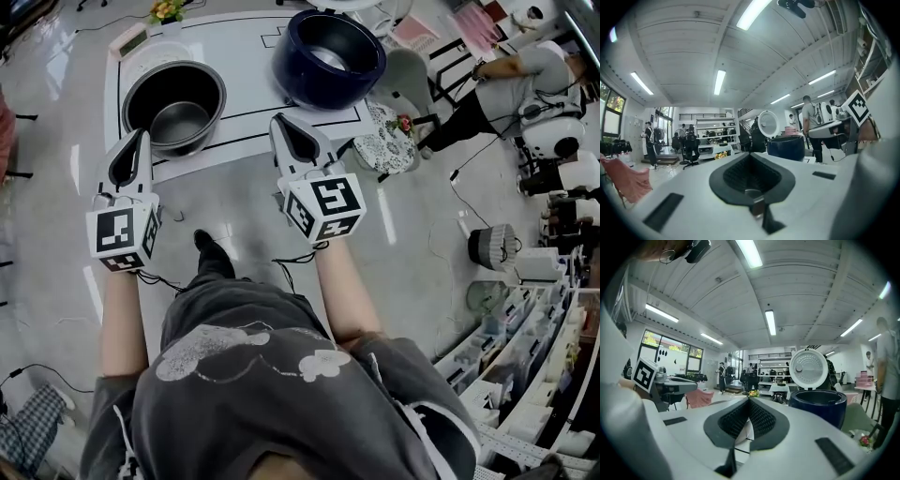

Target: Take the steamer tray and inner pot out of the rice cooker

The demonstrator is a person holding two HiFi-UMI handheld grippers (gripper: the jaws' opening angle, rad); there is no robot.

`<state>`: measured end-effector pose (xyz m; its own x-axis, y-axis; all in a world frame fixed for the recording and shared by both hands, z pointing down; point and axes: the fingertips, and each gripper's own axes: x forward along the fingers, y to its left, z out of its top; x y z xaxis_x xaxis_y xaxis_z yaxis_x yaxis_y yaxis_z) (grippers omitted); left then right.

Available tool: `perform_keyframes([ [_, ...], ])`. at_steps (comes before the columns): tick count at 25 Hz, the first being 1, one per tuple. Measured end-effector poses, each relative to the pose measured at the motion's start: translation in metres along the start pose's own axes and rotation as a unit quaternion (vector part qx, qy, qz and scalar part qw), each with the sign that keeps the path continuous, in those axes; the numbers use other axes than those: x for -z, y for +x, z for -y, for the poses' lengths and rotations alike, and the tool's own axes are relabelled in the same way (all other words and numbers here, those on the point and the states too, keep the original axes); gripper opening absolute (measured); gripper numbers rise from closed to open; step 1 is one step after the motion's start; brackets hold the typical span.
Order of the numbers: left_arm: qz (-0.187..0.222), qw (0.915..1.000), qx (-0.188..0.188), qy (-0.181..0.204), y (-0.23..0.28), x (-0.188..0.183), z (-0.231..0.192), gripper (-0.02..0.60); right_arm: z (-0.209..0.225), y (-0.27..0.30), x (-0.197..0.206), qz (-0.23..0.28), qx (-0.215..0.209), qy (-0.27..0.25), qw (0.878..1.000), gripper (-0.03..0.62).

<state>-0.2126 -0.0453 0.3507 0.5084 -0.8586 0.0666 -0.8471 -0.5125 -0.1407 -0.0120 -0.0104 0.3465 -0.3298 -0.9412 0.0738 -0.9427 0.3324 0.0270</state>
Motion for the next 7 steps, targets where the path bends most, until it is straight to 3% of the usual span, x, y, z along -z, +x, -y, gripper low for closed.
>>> perform_keyframes([
  [7,-0.001,1.0000,-0.009,-0.002,-0.026,0.001,0.015,0.008,-0.007,-0.033,0.001,0.001,-0.002,-0.001,1.000,0.028],
])
